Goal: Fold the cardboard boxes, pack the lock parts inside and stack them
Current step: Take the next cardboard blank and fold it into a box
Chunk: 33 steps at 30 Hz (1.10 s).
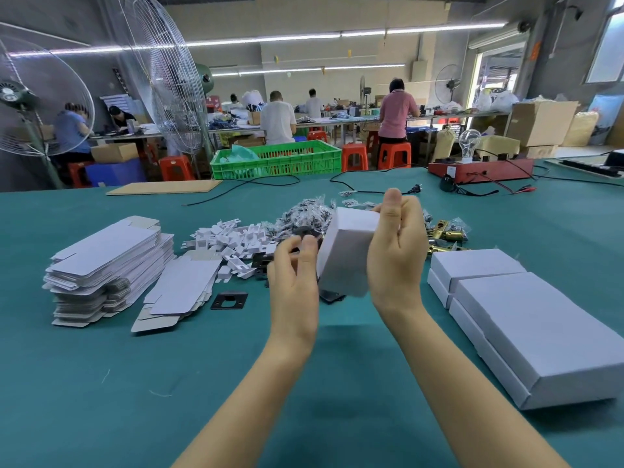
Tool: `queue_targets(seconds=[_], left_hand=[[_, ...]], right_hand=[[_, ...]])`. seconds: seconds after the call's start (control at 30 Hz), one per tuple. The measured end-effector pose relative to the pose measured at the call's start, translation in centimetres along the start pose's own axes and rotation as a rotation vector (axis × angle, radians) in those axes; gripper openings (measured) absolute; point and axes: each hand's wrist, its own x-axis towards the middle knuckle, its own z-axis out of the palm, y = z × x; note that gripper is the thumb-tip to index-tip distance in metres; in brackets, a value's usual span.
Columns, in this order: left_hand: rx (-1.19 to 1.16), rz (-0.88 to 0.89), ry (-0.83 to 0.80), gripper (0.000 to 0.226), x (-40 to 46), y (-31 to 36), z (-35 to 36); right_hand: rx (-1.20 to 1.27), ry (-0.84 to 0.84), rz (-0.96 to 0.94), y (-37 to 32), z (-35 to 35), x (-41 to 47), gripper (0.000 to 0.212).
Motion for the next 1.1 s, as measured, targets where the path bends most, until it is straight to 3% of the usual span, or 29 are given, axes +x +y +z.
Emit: queue_targets(seconds=[0.1,0.17,0.23,0.3,0.4,0.47,0.5,0.6,0.67,0.8,1.1], left_hand=[[-0.341,-0.512,-0.208,0.076,0.8,-0.2,-0.5],[-0.601,-0.633,-0.32,0.077,1.4,-0.9,-1.3],[-0.712,-0.617,-0.334,0.054,2.1,-1.7,-2.1],[-0.657,-0.565,-0.334,0.042,2.5,-2.7,-2.8],[-0.449,-0.414,-0.344,0.035,2.4,-4.7,-3.3],[-0.391,-0.322,-0.304,0.046,2.3,-5.6,-3.4],[-0.394,-0.296,-0.288,0.053,2.2,-5.8,-3.3],[-0.293,-0.188,-0.236,0.056,2.0,-6.1,-3.2],[-0.182,-0.114,-0.192,0.057,2.0,-6.3,-3.2],[-0.01,-0.059,-0.191,0.053,2.0,-6.4,-3.5],[-0.018,-0.168,-0.205,0.03,2.7,-7.0,-3.9]], right_hand=[[-0.049,-0.082,-0.15,0.1,0.1,-0.7,0.028],[-0.055,-0.213,-0.152,0.8,0.5,-1.6,0.03],[-0.004,-0.355,-0.066,1.5,0.9,-2.7,0.039],[0.019,-0.422,-0.023,2.2,1.3,-3.8,0.041],[-0.2,-0.335,-0.059,4.0,1.6,-4.8,0.028],[-0.274,-0.308,0.078,5.5,1.3,-4.9,0.045],[-0.226,-0.323,0.224,6.0,1.1,-4.9,0.047],[0.11,-0.436,0.577,7.0,0.5,-4.6,0.028],[0.238,-0.459,0.629,7.5,0.2,-4.5,0.025],[0.451,-0.489,0.718,8.0,-0.2,-4.3,0.041],[0.536,-0.611,0.772,7.9,-0.8,-4.0,0.037]])
